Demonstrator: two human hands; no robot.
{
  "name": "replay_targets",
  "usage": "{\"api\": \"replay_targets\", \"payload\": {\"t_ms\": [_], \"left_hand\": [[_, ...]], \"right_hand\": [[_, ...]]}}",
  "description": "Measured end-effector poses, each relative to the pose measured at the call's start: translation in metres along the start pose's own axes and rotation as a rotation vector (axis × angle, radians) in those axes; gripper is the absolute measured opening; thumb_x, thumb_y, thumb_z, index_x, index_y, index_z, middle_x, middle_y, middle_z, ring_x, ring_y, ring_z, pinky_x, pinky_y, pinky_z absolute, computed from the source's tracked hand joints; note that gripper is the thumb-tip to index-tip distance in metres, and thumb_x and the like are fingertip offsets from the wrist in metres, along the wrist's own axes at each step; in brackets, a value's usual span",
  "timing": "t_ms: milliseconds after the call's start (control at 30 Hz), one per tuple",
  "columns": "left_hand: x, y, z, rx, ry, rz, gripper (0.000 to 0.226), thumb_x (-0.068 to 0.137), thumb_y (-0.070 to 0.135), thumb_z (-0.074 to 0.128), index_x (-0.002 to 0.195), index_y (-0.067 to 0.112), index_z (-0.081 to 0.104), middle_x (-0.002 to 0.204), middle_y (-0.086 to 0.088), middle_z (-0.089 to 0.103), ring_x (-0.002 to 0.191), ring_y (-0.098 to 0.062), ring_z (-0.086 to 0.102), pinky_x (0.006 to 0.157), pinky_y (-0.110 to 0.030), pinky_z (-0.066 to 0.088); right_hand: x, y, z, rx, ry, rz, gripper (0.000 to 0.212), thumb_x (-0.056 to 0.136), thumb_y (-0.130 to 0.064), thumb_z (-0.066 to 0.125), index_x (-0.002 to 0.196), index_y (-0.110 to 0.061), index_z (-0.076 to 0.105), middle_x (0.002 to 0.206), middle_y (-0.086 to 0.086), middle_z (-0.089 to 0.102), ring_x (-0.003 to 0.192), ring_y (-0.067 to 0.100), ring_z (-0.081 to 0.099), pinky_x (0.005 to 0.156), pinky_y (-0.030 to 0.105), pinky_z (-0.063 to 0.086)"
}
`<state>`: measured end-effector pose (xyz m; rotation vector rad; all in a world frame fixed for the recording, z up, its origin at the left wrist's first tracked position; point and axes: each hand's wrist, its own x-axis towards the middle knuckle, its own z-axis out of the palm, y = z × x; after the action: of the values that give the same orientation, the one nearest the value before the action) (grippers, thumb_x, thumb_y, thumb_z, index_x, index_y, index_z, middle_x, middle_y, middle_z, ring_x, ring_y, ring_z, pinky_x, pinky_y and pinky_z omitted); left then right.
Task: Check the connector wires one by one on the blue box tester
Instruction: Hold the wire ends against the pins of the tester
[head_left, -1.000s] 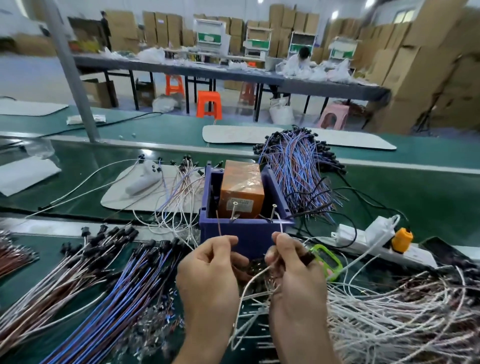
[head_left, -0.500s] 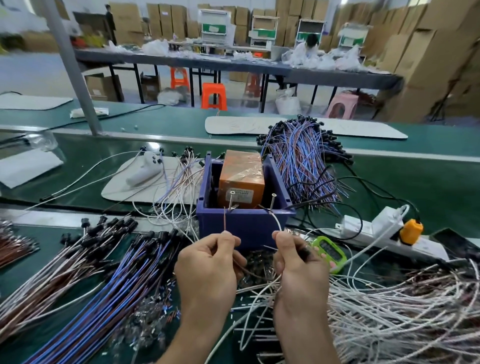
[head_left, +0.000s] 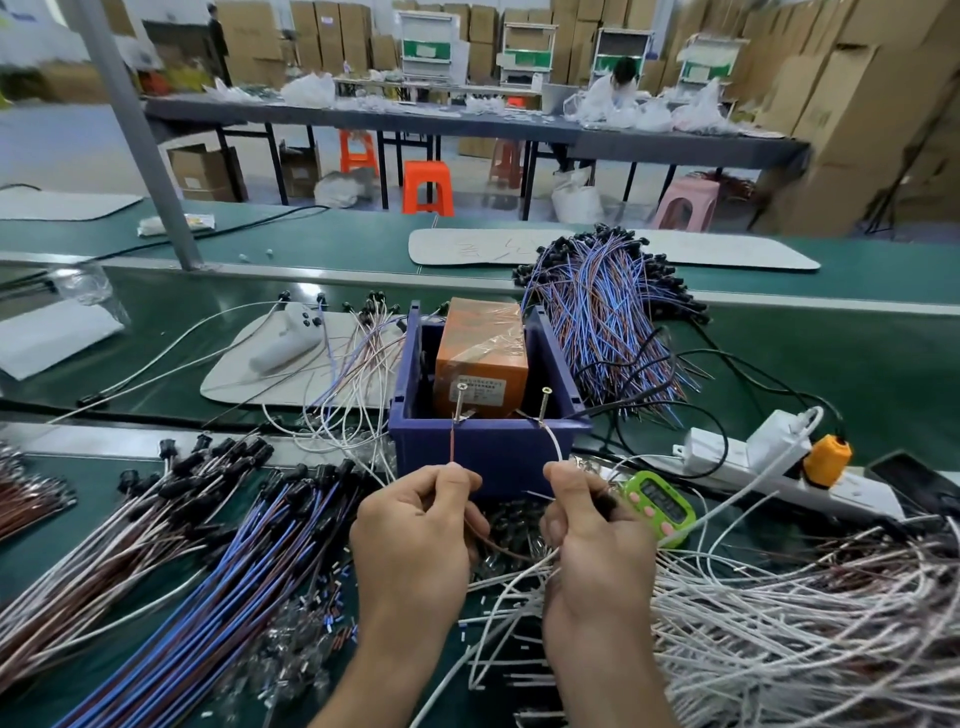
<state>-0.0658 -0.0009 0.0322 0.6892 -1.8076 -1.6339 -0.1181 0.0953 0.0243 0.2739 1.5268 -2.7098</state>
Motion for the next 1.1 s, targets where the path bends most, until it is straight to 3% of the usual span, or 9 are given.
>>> {"api": "replay_targets", "payload": {"t_ms": [633,800,1000,1100], "left_hand": [[0.005,-0.002,0.004,-0.004,-0.021,0.013,0.034,0.097,0.018,0.061,0.071,0.033,0.077,0.054,-0.002,0.067,0.040,-0.013,0.051,0.042,-0.026,0.044],[0.006,-0.003,0.004,-0.014,-0.014,0.013,0.034,0.097,0.018,0.062,0.070,0.032,0.077,0.054,-0.002,0.067,0.040,-0.012,0.051,0.042,-0.023,0.044],[0.006,-0.006,0.004,-0.012,-0.014,0.017,0.030,0.098,0.020,0.062,0.075,0.033,0.078,0.055,-0.002,0.068,0.043,-0.013,0.054,0.051,-0.031,0.046],[0.005,-0.005,0.003,0.005,-0.018,0.017,0.031,0.098,0.020,0.062,0.075,0.033,0.078,0.056,-0.001,0.069,0.042,-0.013,0.053,0.047,-0.030,0.046]], "right_hand": [[0.010,0.008,0.004,0.007,0.124,0.080,0.027,0.090,-0.005,0.073,0.069,-0.014,0.060,0.045,-0.004,0.045,0.041,0.009,0.037,0.046,0.024,0.035],[0.012,0.009,0.008,0.006,0.135,0.038,0.024,0.090,-0.005,0.073,0.070,-0.012,0.060,0.045,-0.005,0.046,0.041,0.008,0.037,0.041,0.020,0.035],[0.005,0.009,0.010,-0.043,0.093,-0.063,0.041,0.088,-0.009,0.077,0.054,-0.020,0.056,0.050,-0.005,0.044,0.046,0.009,0.036,0.044,0.021,0.032],[0.002,0.006,0.007,-0.057,0.121,-0.040,0.044,0.089,-0.008,0.076,0.050,-0.020,0.059,0.047,-0.005,0.043,0.043,0.009,0.036,0.043,0.020,0.033]]}}
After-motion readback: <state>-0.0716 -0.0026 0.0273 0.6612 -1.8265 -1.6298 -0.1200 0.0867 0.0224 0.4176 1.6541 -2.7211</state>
